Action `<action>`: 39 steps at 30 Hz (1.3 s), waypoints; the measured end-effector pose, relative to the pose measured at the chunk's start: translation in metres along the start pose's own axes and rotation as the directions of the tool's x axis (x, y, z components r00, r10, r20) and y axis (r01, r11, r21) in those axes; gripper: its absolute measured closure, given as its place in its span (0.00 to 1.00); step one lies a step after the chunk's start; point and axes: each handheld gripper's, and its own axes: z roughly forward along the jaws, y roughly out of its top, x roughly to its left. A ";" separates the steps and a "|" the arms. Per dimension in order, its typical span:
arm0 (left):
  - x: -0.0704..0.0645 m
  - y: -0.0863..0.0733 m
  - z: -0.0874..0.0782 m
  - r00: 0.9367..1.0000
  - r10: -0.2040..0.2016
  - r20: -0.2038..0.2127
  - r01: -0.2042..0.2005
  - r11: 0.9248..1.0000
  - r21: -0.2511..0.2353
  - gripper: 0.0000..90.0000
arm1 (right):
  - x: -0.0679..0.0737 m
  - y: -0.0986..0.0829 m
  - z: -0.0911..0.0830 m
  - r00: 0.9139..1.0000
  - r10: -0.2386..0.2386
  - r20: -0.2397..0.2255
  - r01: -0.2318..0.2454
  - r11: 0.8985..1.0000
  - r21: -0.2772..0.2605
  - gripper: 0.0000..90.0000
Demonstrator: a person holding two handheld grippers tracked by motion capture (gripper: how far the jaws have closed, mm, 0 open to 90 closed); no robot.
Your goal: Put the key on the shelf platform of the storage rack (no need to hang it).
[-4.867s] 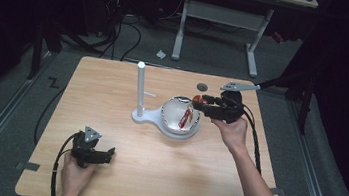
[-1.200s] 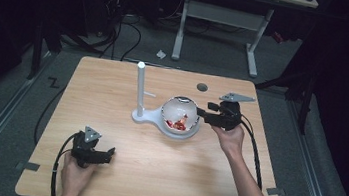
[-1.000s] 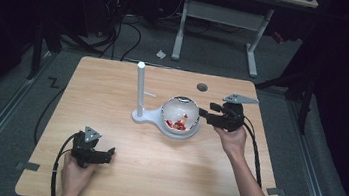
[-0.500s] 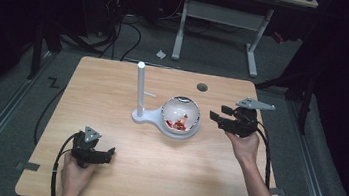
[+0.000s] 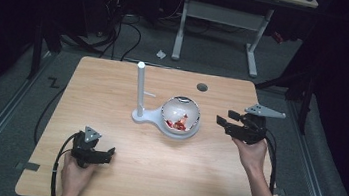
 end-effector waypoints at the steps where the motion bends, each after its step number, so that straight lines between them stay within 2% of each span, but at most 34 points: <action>1: 0.000 0.000 0.000 1.000 0.000 0.000 0.000 1.000 0.000 0.10 | -0.001 -0.001 -0.002 1.000 -0.001 0.003 0.001 1.000 -0.001 0.48; 9: 0.000 0.000 0.000 1.000 -0.001 -0.001 0.001 1.000 0.000 0.10 | 0.001 -0.001 -0.024 1.000 -0.008 0.008 0.008 0.999 -0.037 0.48; 15: 0.000 0.000 0.000 1.000 0.000 -0.001 0.000 1.000 0.000 0.10 | 0.004 -0.004 -0.030 1.000 -0.011 0.004 0.011 0.999 -0.047 0.48; 28: 0.000 0.000 0.000 1.000 -0.001 -0.001 0.001 1.000 0.000 0.10 | 0.001 -0.027 -0.046 0.999 0.037 0.002 -0.037 0.997 -0.065 0.48; 39: 0.000 0.000 0.000 1.000 -0.002 -0.001 0.002 1.000 -0.001 0.10 | 0.003 -0.041 -0.042 0.999 0.047 -0.011 -0.047 0.997 -0.059 0.48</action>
